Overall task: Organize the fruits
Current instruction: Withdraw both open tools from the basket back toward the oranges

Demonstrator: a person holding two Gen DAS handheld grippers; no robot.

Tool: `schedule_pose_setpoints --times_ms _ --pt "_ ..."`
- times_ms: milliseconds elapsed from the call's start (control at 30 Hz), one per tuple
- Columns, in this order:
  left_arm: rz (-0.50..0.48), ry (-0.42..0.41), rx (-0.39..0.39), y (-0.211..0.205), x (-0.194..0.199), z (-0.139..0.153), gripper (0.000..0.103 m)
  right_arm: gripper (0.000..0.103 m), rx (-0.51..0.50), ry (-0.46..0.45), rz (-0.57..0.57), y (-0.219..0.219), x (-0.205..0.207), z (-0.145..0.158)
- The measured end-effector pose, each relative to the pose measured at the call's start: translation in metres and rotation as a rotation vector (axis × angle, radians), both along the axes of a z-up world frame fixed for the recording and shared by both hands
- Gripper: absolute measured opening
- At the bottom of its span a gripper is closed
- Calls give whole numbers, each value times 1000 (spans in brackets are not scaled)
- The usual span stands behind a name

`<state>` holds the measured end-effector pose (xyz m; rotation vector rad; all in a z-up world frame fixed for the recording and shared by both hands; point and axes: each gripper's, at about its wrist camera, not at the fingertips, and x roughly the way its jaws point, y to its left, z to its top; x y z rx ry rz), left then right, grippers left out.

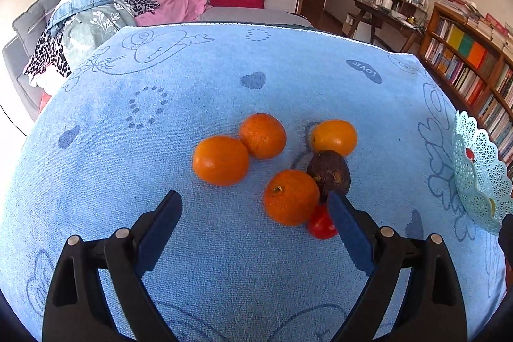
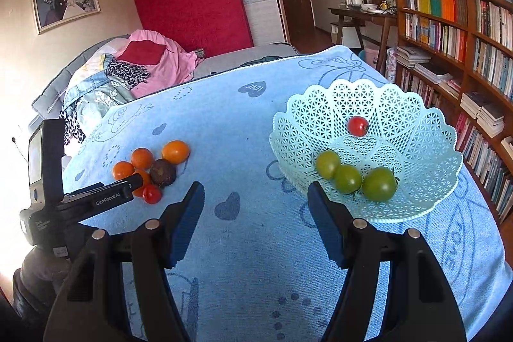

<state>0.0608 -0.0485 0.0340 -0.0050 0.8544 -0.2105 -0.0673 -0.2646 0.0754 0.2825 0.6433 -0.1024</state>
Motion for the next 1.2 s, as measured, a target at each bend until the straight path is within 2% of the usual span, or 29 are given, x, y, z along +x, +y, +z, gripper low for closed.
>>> schedule_pose_setpoints --times_ms 167,433,767,1033,1133,1200 --pt "16 17 -30 9 5 -6 92 69 -3 21 43 13 10 -5" --pt "43 1 -32 31 -3 -2 94 69 26 59 97 22 23 -13" --pt "87 -8 -12 55 -13 -2 94 69 51 151 227 50 53 -27" --pt "93 -4 -23 67 -17 -6 94 69 9 173 304 77 79 -34" --pt "100 3 -40 73 -16 -8 94 66 -8 169 331 88 89 -36" --pt "100 3 -53 76 -16 -8 94 60 -12 175 347 94 95 -38"
